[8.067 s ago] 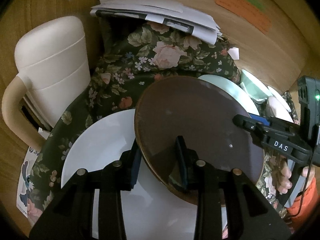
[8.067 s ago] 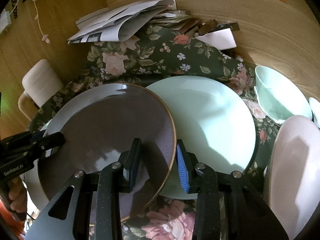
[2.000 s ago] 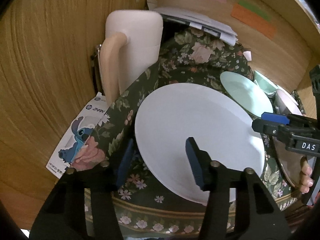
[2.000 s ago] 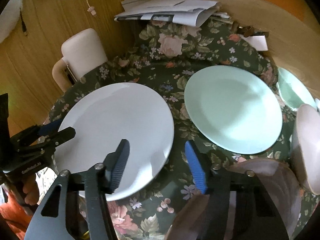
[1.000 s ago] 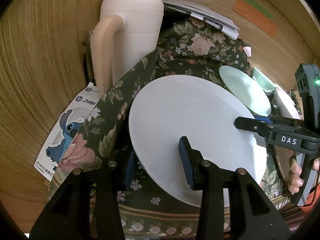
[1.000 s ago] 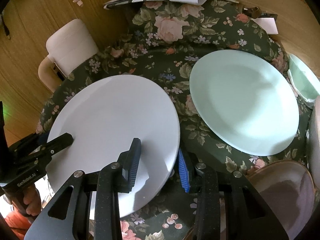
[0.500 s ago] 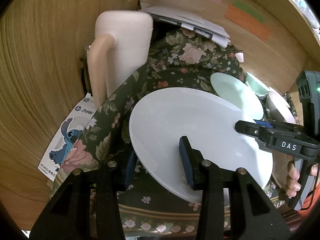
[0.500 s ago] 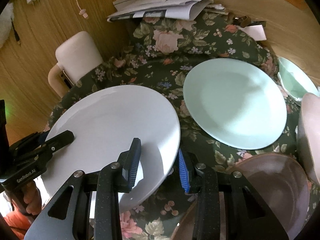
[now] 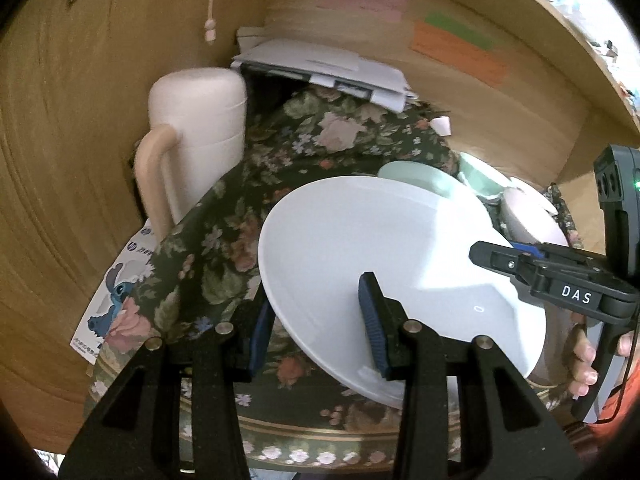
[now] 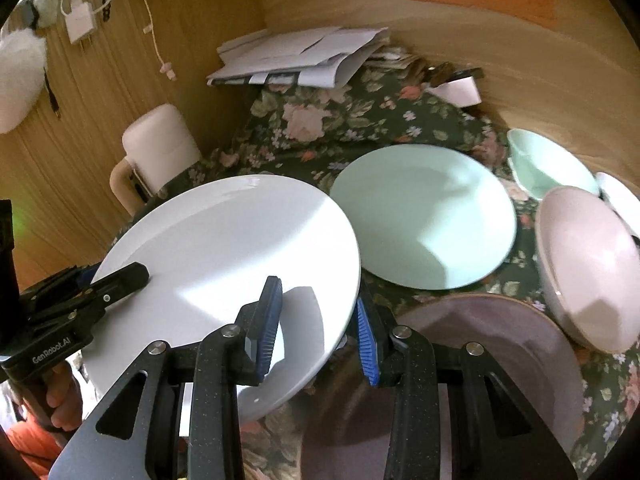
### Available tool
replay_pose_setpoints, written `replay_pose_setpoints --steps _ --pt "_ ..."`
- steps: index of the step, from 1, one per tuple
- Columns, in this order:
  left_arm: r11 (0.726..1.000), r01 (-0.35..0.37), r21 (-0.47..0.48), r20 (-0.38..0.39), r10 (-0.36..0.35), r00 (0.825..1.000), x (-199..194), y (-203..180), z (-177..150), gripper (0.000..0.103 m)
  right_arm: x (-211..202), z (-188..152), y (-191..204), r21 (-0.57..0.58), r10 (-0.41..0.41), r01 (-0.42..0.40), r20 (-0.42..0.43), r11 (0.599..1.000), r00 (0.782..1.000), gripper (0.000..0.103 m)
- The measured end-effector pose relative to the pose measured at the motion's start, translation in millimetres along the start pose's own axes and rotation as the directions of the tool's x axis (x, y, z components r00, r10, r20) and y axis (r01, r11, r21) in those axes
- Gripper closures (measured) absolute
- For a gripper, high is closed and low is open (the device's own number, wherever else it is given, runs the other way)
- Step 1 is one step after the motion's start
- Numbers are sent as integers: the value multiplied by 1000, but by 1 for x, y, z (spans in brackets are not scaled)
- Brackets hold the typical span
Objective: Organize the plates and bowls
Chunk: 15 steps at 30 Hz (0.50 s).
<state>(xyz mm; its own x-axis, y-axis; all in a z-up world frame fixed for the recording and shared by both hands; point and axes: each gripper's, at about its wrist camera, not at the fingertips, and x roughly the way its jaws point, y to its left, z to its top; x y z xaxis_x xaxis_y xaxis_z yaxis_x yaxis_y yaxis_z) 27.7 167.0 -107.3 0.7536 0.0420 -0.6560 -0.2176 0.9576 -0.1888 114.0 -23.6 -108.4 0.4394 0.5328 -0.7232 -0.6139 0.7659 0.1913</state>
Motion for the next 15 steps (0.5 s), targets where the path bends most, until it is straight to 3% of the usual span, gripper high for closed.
replay_pose_setpoints --steps 15 --pt "996 67 59 18 -68 998 -7 -52 -1 62 -46 -20 -33 54 -50 47 60 997 997 71"
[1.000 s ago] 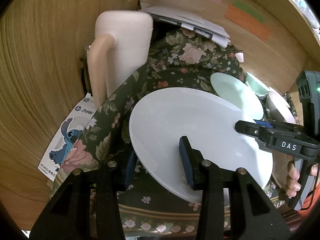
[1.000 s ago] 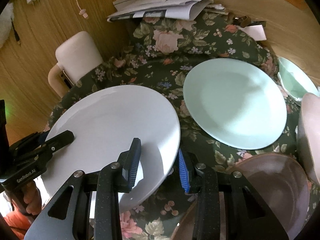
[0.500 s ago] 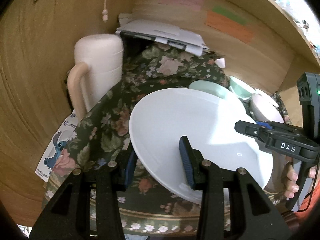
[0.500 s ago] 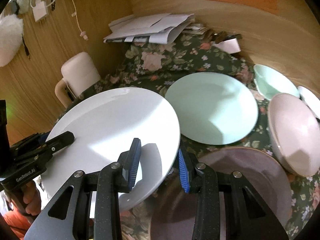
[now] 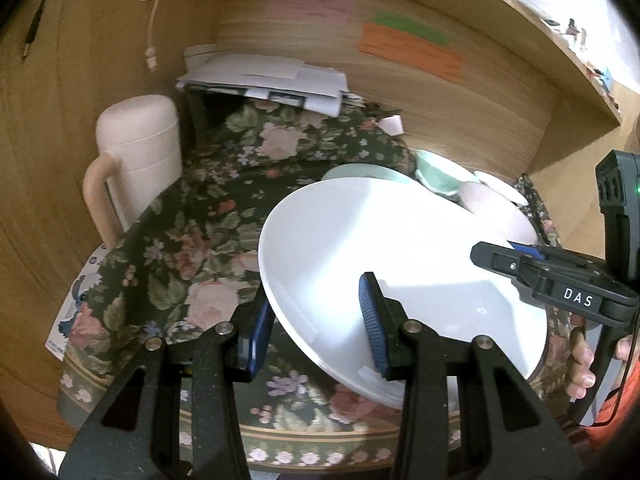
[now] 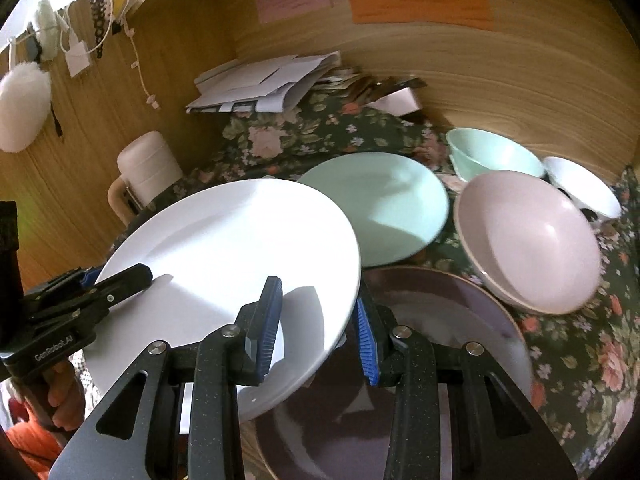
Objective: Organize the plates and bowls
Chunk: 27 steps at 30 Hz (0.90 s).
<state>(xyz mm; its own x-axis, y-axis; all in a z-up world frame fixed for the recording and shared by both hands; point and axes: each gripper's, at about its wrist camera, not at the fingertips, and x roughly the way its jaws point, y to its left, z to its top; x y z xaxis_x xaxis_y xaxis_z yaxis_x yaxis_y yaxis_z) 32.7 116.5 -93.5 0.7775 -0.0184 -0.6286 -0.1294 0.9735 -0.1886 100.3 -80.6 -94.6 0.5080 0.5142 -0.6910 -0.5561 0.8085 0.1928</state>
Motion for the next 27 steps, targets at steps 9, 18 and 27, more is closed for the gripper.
replay_pose_setpoints --steps 9,18,27 --pt "998 40 38 0 -40 999 2 -30 0 62 -21 -13 -25 38 -31 30 22 999 999 71" --pt "995 70 65 -23 -69 997 8 -59 -4 62 -35 -26 -47 77 -47 45 18 996 999 71" --pt "992 92 85 -48 -88 995 14 -84 -14 62 -45 -43 -68 114 -58 57 11 992 998 71"
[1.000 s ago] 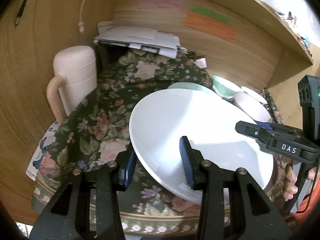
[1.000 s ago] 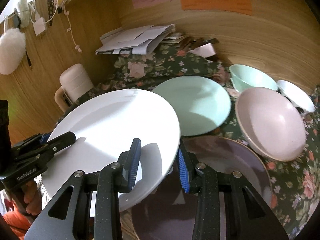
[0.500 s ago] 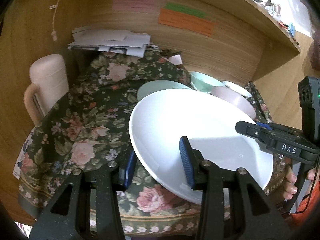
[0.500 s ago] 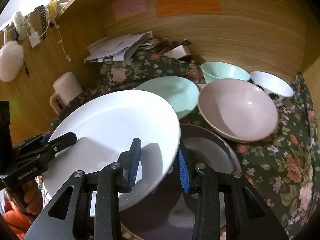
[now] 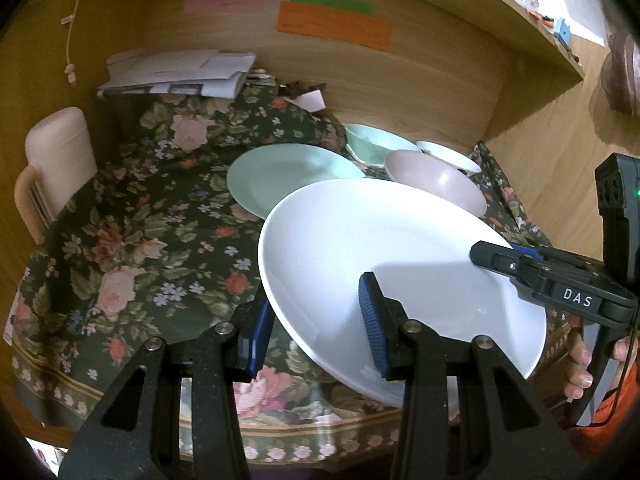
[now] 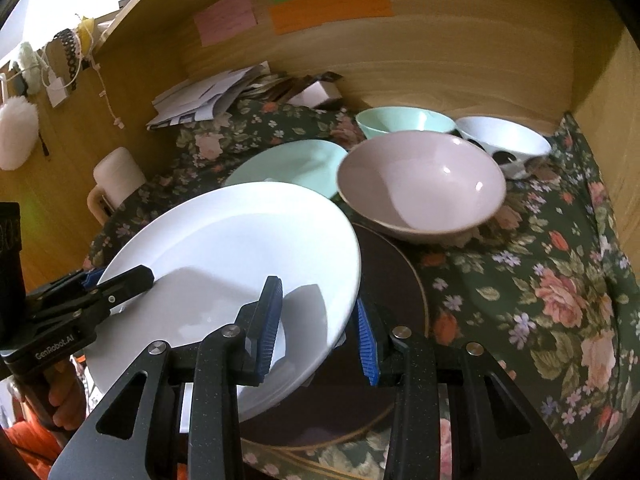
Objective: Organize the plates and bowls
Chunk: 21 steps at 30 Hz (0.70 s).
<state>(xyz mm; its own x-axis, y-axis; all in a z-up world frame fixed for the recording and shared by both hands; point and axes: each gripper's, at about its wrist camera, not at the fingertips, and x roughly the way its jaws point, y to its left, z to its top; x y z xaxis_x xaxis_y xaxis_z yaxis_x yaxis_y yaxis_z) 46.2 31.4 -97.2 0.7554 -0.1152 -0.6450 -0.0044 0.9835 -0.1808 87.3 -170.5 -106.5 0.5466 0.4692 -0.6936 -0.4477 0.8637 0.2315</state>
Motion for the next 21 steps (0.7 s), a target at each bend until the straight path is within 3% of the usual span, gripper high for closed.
replay_pose_setpoints --steps 21 --pt "1000 2 15 -86 0 996 32 -22 -16 62 18 -22 -30 64 10 -6 -64 998 998 71"
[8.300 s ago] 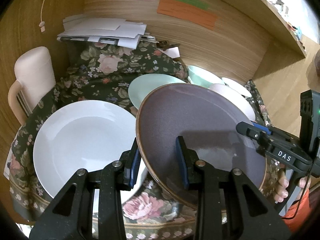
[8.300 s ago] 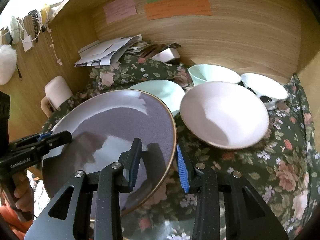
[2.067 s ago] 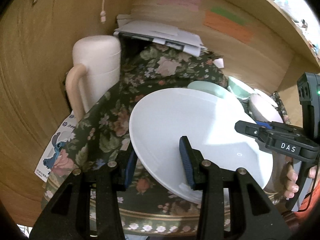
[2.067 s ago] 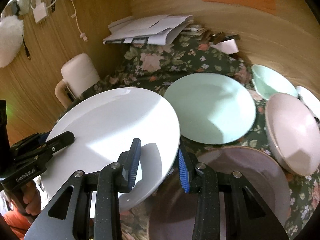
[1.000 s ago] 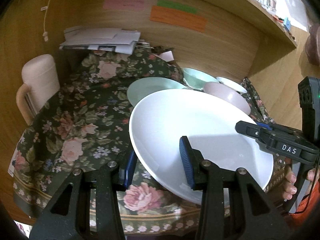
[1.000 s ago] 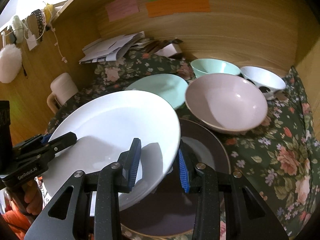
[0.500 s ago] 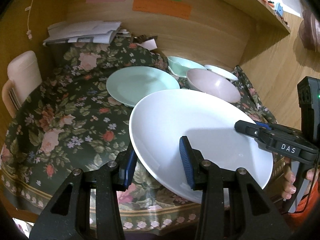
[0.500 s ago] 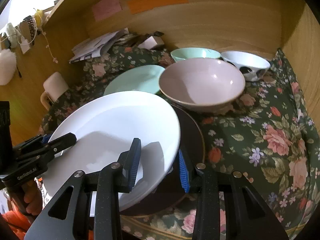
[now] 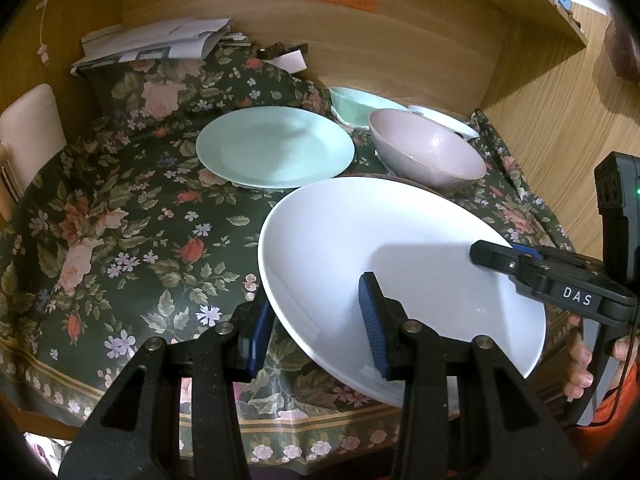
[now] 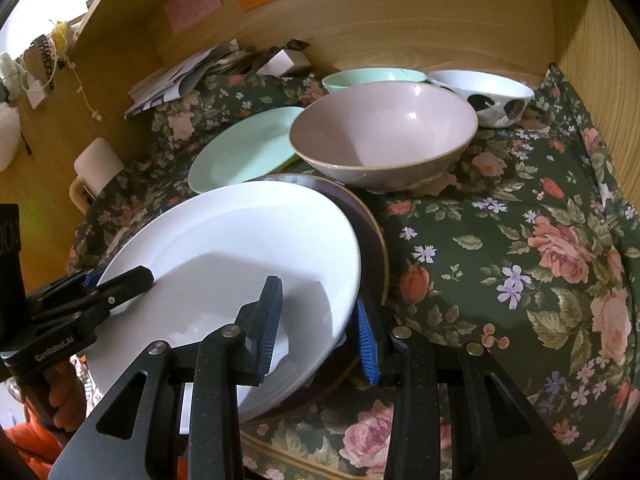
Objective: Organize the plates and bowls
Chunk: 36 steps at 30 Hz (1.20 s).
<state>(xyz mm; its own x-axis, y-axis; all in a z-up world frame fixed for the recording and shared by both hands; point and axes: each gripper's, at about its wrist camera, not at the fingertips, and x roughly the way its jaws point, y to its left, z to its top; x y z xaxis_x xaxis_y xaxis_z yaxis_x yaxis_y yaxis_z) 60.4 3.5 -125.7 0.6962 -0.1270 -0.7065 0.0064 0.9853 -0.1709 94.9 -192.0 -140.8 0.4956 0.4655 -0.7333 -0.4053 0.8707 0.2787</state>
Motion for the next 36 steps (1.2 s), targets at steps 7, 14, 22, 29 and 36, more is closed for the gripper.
replay_pose_setpoints --steps 7,14,22,29,36 --pt "1000 -14 -14 -14 13 1000 9 6 3 62 7 4 1 -13 6 -6 -8 1000 1000 71" --pt "1000 -11 -19 -28 11 1000 17 10 5 62 11 7 0 -22 3 -3 -13 1000 1000 71" --pt "1000 6 -20 -40 -7 999 22 12 7 62 11 7 2 -60 -7 5 -23 998 1000 69" --pt "1000 5 -15 -46 -6 999 25 13 8 62 7 6 0 -55 -9 7 -25 998 1000 70" --pt "1000 -12 -4 -47 11 999 29 11 10 62 -3 6 -2 -59 -40 40 3 997 999 70"
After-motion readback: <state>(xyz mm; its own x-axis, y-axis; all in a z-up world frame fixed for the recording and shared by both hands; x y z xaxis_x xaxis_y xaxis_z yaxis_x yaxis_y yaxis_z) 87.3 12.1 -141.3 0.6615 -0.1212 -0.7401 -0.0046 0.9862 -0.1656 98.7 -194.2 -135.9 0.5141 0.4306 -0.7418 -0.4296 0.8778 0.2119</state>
